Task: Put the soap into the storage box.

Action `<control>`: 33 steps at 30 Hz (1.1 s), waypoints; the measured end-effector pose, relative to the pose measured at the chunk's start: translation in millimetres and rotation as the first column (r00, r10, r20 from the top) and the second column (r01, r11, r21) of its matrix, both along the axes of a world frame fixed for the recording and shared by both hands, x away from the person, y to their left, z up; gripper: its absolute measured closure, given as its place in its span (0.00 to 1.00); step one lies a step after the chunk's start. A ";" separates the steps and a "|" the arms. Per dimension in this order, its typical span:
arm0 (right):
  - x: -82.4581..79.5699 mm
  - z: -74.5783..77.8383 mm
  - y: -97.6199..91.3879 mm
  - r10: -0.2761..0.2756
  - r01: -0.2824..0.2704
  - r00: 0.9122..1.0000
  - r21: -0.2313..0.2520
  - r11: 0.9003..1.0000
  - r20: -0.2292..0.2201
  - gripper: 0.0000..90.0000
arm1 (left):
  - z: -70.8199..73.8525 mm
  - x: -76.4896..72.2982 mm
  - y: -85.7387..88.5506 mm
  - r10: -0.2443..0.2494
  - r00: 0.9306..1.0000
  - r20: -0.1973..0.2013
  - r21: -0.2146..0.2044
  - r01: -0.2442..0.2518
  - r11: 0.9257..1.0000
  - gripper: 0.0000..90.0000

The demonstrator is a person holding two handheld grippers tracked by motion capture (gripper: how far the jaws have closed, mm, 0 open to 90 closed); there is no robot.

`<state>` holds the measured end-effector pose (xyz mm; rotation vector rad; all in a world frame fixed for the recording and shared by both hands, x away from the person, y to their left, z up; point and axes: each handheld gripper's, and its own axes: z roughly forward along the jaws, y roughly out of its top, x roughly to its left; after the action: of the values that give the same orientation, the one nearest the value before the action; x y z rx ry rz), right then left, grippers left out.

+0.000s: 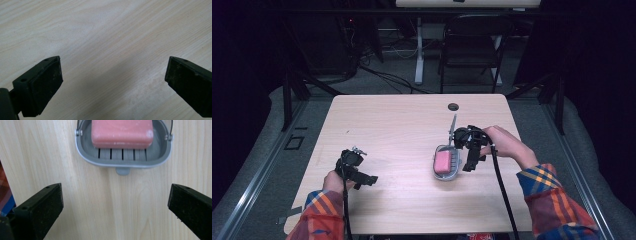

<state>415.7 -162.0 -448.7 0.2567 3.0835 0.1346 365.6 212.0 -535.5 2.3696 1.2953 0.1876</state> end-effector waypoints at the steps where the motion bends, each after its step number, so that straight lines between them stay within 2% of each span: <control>1: -0.6 1.1 -2.7 -0.003 0.003 1.000 -0.001 1.000 0.005 0.00 | 0.0 0.0 -0.2 0.000 1.000 -0.001 0.000 0.000 1.000 0.01; 8: -8.2 7.5 -20.8 -0.018 0.017 1.000 0.005 1.000 0.016 0.00 | 0.1 -0.2 -0.4 0.001 1.000 -0.001 0.002 -0.001 1.000 0.01; 16: -21.0 -0.1 -45.9 -0.048 0.048 0.999 -0.005 0.999 0.010 0.00 | 0.3 -0.4 -0.5 0.001 1.000 0.000 0.002 -0.001 1.000 0.01; 22: -32.1 -21.0 -72.5 -0.107 0.107 0.994 -0.010 0.994 -0.012 0.00 | 0.6 -0.7 -0.2 0.000 1.000 0.001 0.002 0.000 1.000 0.01; 24: -33.8 -23.2 -75.1 -0.118 0.118 0.993 -0.007 0.993 -0.009 0.00 | 0.7 -0.8 -0.2 0.000 1.000 0.003 0.002 0.000 1.000 0.01; 28: -40.8 -36.2 -88.4 -0.147 0.147 0.989 0.009 0.989 -0.018 0.00 | 0.5 -0.9 -0.9 0.000 1.000 0.004 0.003 0.000 1.000 0.01; 32: -46.0 -47.9 -94.3 -0.167 0.167 0.986 0.005 0.986 -0.014 0.00 | 0.8 -0.9 -0.6 -0.003 1.000 0.006 0.002 0.003 1.000 0.01; 33: -49.1 -54.7 -95.0 -0.173 0.173 0.985 0.014 0.985 -0.014 0.00 | 0.9 -0.8 -0.1 -0.003 1.000 0.007 0.001 0.003 1.000 0.01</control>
<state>366.6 -257.0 -503.5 0.5254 3.0548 0.1496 364.8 211.9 -534.5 2.3698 1.2884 0.1952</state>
